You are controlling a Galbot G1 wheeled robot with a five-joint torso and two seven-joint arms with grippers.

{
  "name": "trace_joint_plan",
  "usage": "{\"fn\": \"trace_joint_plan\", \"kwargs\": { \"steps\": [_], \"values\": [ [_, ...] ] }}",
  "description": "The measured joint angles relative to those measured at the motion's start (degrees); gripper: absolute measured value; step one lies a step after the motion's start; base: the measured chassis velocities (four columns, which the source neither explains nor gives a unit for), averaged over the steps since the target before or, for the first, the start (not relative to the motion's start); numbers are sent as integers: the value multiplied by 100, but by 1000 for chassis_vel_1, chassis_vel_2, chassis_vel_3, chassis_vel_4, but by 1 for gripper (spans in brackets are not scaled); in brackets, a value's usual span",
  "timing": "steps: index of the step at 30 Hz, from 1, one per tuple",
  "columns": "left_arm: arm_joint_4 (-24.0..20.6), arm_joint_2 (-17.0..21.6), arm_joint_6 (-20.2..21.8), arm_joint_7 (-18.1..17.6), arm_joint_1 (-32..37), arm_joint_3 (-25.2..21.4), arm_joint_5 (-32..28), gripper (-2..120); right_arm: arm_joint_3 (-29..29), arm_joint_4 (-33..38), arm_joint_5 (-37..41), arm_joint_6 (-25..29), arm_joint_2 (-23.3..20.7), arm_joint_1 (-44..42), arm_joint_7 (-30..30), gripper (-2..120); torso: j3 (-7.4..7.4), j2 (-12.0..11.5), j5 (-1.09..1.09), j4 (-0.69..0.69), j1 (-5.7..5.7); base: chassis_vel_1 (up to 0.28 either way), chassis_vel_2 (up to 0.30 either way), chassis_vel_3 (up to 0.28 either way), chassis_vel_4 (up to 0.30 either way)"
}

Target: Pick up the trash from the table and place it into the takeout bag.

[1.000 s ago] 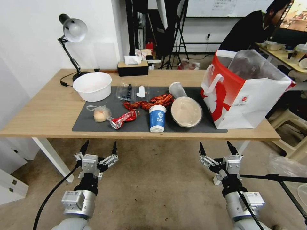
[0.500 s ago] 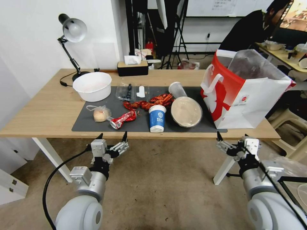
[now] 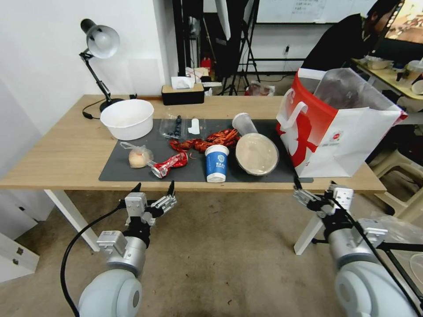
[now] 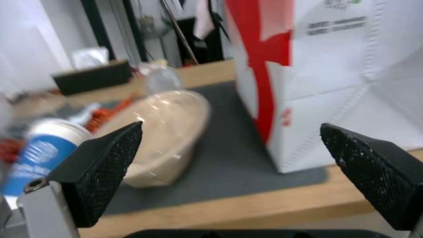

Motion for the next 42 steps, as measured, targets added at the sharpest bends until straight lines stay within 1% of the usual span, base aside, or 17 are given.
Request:
{"fn": "trace_joint_plan", "kwargs": {
  "steps": [3, 8, 11, 12, 15, 22, 26, 27, 28, 31, 32, 34, 35, 36, 39, 40, 42],
  "values": [
    [32, 23, -19, 28, -26, 8, -5, 100, -169, -114, 190, 209, -66, 85, -9, 100, 0, 0, 2, 3, 0, 0, 0, 0, 0],
    [90, 91, -23, 78, -77, 31, -12, 100, -328, -409, 987, 405, -218, 339, -47, 100, 0, 0, 0, 1, 0, 0, 0, 0, 0],
    [92, 87, -70, 85, -41, 13, -11, 100, -498, -703, 1628, 383, -298, 627, 114, 100, 0, 0, 1, 2, 0, 0, 0, 0, 0],
    [92, 87, -70, 85, -41, 13, -11, 100, -498, -703, 1628, 383, -298, 627, 114, 100, 0, 0, 1, 2, 0, 0, 0, 0, 0],
    [88, 53, -105, 85, -1, -1, -1, 100, -662, -941, 2178, 299, -272, 922, 382, 100, 0, 0, 1, 2, 0, 0, 0, 0, 0],
    [41, 14, -175, 86, 87, -36, 33, 100, -816, -1210, 2769, 108, -163, 1360, 865, 100, 0, 0, 0, 2, 0, 0, 0, 0, 0],
    [28, 12, -216, 86, 116, -65, 37, 100, -843, -1312, 2931, 38, -148, 1517, 1047, 99, 0, 0, 0, 2, 0, 0, 0, 0, 0],
    [22, 11, -230, 86, 124, -75, 38, 100, -852, -1358, 2982, 20, -133, 1578, 1121, 95, 0, 0, 1, 2, 0, 0, 0, 0, 0],
    [22, 11, -230, 86, 124, -75, 38, 100, -852, -1358, 2982, 20, -133, 1578, 1121, 95, 0, 0, 1, 2, 0, 0, 0, 0, 0],
    [15, 12, -257, 86, 139, -89, 43, 100, -879, -1483, 3080, -62, -86, 1704, 1311, 81, 0, 0, 0, 2, 0, 0, 0, 0, 0],
    [15, 12, -257, 86, 139, -89, 43, 100, -879, -1483, 3080, -62, -86, 1704, 1311, 81, 0, 0, 0, 2, 0, 0, 0, 0, 0],
    [15, 14, -266, 86, 139, -89, 44, 100, -891, -1530, 3106, -63, -65, 1745, 1351, 72, -1, 0, 1, 2, 0, 0, 0, 0, 0],
    [17, 15, -272, 86, 140, -89, 44, 100, -893, -1550, 3123, -65, -55, 1772, 1376, 65, -1, 0, 1, 2, 0, 0, 0, 0, 0],
    [17, 15, -272, 86, 140, -89, 44, 100, -893, -1550, 3123, -65, -55, 1772, 1376, 65, -1, 0, 1, 2, 0, 0, 0, 0, 0],
    [49, 15, -292, 86, 139, -74, 47, 100, -897, -1582, 3142, -67, -43, 1828, 1432, 52, -1, 0, 1, 2, 0, 0, 0, 0, 0],
    [49, 15, -292, 86, 139, -74, 47, 100, -897, -1582, 3142, -67, -43, 1828, 1432, 52, -1, 0, 1, 2, 0, 0, 0, 0, 0],
    [73, 15, -313, 96, 135, -59, 49, 100, -897, -1587, 3149, -68, -40, 1842, 1462, 42, -1, 0, 1, 2, 0, 0, 0, 0, 0]
  ]
}}
